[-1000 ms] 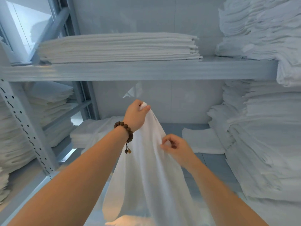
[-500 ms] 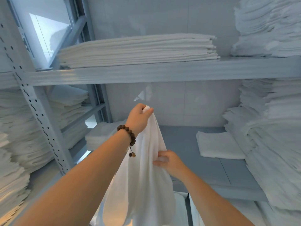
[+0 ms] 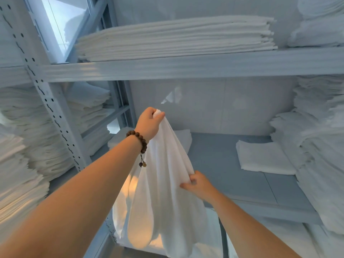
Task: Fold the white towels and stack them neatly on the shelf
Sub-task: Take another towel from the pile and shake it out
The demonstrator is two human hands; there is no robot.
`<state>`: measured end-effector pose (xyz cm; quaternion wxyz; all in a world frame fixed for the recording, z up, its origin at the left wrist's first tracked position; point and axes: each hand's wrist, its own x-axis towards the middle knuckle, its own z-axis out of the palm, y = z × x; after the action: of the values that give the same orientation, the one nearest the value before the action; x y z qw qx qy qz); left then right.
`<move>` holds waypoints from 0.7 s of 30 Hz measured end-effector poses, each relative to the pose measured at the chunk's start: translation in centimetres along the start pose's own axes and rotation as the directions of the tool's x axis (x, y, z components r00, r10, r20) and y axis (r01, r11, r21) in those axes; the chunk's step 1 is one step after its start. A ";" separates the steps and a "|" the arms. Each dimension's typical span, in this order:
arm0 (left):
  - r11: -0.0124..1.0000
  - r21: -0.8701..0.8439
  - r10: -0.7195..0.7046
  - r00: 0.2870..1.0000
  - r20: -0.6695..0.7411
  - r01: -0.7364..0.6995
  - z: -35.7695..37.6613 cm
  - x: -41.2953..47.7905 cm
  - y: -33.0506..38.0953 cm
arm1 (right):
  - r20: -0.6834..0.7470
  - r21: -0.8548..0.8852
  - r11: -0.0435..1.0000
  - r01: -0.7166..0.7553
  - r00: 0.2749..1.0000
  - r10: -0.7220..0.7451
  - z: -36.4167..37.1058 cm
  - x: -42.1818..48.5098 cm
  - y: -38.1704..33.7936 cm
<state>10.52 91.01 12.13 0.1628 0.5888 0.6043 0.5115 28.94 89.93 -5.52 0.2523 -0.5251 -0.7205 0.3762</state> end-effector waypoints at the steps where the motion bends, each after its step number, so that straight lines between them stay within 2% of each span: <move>1: 1.000 -0.003 -0.012 1.000 -0.014 0.012 -0.1 0.1 -0.5 | 0.004 -0.055 0.998 -0.019 1.000 0.020 0.3 0.0 0.7; 4: 0.999 -0.030 -0.045 0.998 -0.046 0.043 -0.3 0.2 -2.0 | 0.049 -0.174 0.983 -0.058 0.997 0.067 1.4 -0.6 2.7; 11: 0.996 -0.038 -0.091 0.984 -0.151 0.086 -1.2 0.8 -4.4 | -0.006 -0.081 0.989 -0.125 0.992 0.125 3.1 -2.7 5.4; 14: 0.996 -0.027 -0.090 0.976 -0.197 0.087 -1.9 1.5 -4.6 | 0.022 -0.110 0.986 -0.125 0.991 0.128 3.4 -3.0 6.3; 17: 0.997 -0.013 -0.082 0.975 -0.207 0.081 -2.4 2.0 -4.6 | 0.049 -0.119 0.985 -0.123 0.990 0.130 3.7 -3.1 6.9; 21: 0.998 0.024 -0.049 0.981 -0.189 0.054 -2.4 2.3 -4.8 | 0.012 -0.098 0.984 -0.148 0.989 0.150 3.6 -2.9 7.8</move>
<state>5.37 93.01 10.16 0.1094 0.5241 0.6394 0.5519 31.58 87.45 -13.83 0.1907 -0.5855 -0.6990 0.3637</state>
